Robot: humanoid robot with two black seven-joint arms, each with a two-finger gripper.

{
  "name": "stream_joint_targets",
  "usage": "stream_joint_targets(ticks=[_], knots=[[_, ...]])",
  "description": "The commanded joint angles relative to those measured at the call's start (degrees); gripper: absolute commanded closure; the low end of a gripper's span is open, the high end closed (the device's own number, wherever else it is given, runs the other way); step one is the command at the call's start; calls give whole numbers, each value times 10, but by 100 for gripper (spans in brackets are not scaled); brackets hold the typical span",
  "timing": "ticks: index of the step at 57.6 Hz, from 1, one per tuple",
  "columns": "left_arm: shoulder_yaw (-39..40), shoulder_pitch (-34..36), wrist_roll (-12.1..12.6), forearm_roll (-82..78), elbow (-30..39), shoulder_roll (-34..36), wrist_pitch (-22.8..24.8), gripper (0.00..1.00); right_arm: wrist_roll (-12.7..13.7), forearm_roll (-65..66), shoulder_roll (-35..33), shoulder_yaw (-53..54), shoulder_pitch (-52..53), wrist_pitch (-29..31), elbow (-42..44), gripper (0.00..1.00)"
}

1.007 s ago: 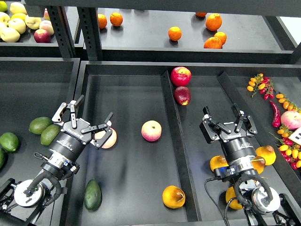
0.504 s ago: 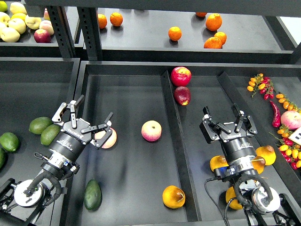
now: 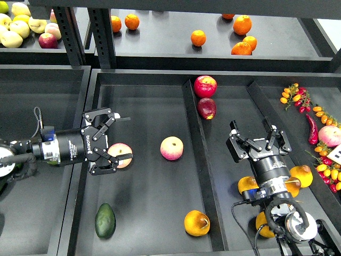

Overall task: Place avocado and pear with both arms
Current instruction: 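Move the left gripper toward the dark green avocado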

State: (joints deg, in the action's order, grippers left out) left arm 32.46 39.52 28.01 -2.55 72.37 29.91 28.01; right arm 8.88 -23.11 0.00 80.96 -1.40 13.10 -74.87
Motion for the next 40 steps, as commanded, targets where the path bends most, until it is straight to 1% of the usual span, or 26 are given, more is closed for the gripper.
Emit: stream_joint_targets(ticks=[1, 4, 5, 12, 28, 40], knots=[[-65, 44, 0, -2, -6, 1, 0, 1, 0, 0, 0, 1, 0, 0, 0, 0], [-92, 60, 0, -7, -6, 1, 0, 1, 0, 0, 0, 1, 0, 0, 0, 0], [-116, 80, 0, -17, -6, 1, 0, 1, 0, 0, 0, 1, 0, 0, 0, 0], [-183, 135, 0, -28, -7, 1, 0, 1, 1, 0, 0, 0, 0, 0, 0, 0], [-349, 238, 0, -37, -19, -4, 0, 1, 0, 0, 0, 2, 0, 0, 0, 0], [-474, 313, 0, -41, -21, -38, 0, 1, 1, 0, 0, 2, 0, 0, -1, 0]])
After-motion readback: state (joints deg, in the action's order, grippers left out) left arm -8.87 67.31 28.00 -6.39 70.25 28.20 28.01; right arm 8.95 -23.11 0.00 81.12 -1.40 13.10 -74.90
